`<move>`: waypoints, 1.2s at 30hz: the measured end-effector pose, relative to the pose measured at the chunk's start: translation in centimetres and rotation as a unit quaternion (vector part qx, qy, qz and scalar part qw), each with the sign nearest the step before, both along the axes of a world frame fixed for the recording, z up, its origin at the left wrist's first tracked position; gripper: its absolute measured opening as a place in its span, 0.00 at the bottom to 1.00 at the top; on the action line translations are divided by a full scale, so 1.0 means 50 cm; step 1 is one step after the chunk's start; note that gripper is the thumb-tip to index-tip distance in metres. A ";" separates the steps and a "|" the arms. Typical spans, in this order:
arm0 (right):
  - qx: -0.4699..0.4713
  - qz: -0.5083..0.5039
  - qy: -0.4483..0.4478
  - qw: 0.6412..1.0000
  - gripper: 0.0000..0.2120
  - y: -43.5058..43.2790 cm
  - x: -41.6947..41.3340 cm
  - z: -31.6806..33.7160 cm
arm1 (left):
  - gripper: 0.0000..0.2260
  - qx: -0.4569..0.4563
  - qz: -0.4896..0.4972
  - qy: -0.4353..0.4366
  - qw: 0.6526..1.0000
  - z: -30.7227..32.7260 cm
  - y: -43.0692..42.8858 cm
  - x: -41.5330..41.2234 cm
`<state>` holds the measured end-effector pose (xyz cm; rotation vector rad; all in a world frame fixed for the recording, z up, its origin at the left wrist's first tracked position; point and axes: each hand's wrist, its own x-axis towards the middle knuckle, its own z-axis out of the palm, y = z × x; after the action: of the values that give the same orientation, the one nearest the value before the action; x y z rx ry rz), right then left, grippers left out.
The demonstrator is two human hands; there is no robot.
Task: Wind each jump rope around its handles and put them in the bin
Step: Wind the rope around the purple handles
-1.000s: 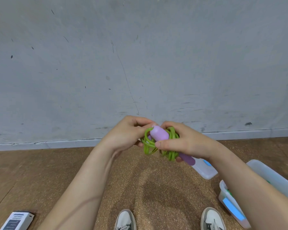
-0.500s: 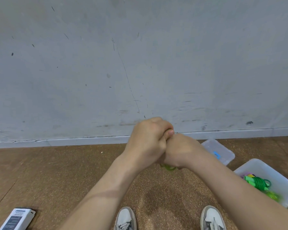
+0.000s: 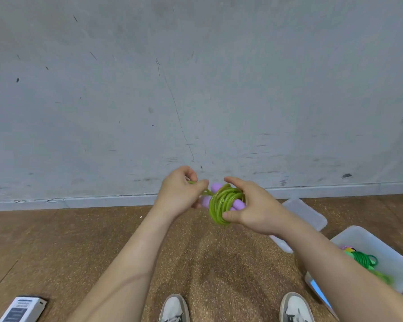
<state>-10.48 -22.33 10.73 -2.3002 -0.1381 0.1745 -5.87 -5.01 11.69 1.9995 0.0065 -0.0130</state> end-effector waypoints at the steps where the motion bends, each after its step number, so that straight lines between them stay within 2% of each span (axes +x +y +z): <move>1: -0.073 0.002 -0.035 0.997 0.42 0.004 0.000 -0.002 | 0.08 0.069 -0.022 0.011 0.997 -0.004 0.001 0.000; 3: -0.170 0.005 -0.077 0.982 0.41 0.022 -0.006 -0.006 | 0.06 0.241 -0.054 0.000 0.969 -0.008 -0.001 -0.002; 5: -0.230 0.011 -0.098 0.968 0.36 0.051 -0.012 -0.015 | 0.11 0.389 -0.059 -0.045 0.918 -0.009 -0.007 -0.003; 8: -0.280 0.020 -0.116 0.953 0.28 0.091 -0.020 -0.026 | 0.12 0.499 -0.078 -0.078 0.859 -0.009 -0.019 -0.010; 11: -0.301 0.037 -0.123 0.945 0.24 0.110 -0.023 -0.044 | 0.08 0.535 -0.108 -0.042 0.837 -0.007 -0.018 -0.012; 13: -0.293 0.042 -0.100 0.950 0.25 0.117 -0.018 -0.051 | 0.11 0.535 -0.118 -0.041 0.835 -0.002 -0.014 -0.014; 15: -0.258 0.024 -0.057 0.964 0.25 0.117 -0.003 -0.050 | 0.12 0.534 -0.130 -0.067 0.833 0.004 -0.019 -0.022; 17: -0.213 -0.008 -0.039 0.976 0.23 0.109 0.014 -0.045 | 0.11 0.556 -0.146 -0.114 0.810 0.014 -0.034 -0.035; 20: -0.159 -0.041 -0.066 0.984 0.22 0.089 0.024 -0.044 | 0.04 0.585 -0.178 -0.181 0.770 0.025 -0.058 -0.045; 22: -0.132 -0.067 -0.097 0.984 0.24 0.074 0.026 -0.048 | 0.04 0.581 -0.170 -0.206 0.769 0.028 -0.065 -0.044; 24: -0.076 -0.093 -0.129 0.984 0.27 0.064 0.028 -0.052 | 0.06 0.541 -0.131 -0.220 0.801 0.029 -0.070 -0.044; 26: 0.080 -0.128 -0.105 0.983 0.26 0.056 0.032 -0.053 | 0.05 0.494 -0.087 -0.255 0.827 0.029 -0.085 -0.053; 27: 0.188 -0.157 -0.063 0.968 0.25 0.052 0.032 -0.046 | 0.05 0.463 -0.078 -0.277 0.838 0.026 -0.095 -0.058; 29: 0.366 -0.193 0.027 0.910 0.23 0.044 0.030 -0.032 | 0.08 0.360 -0.088 -0.298 0.880 0.016 -0.113 -0.065; 31: 0.462 -0.180 0.055 0.867 0.22 0.033 0.026 -0.020 | 0.10 0.225 -0.099 -0.239 0.939 0.014 -0.121 -0.063; 33: 0.537 -0.136 0.076 0.829 0.22 0.015 0.020 -0.007 | 0.11 0.028 -0.078 -0.149 0.985 0.021 -0.110 -0.051; 34: 0.568 -0.118 0.095 0.809 0.19 0.005 0.015 0.001 | 0.11 -0.065 -0.052 -0.113 0.990 0.025 -0.103 -0.044; 36: 0.594 -0.103 0.126 0.788 0.13 -0.017 0.008 0.008 | 0.08 -0.158 -0.016 -0.073 0.985 0.024 -0.087 -0.030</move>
<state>-10.07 -23.19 11.13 -0.9916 0.1256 0.1983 -7.37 -9.35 12.92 1.6789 -0.1152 0.1056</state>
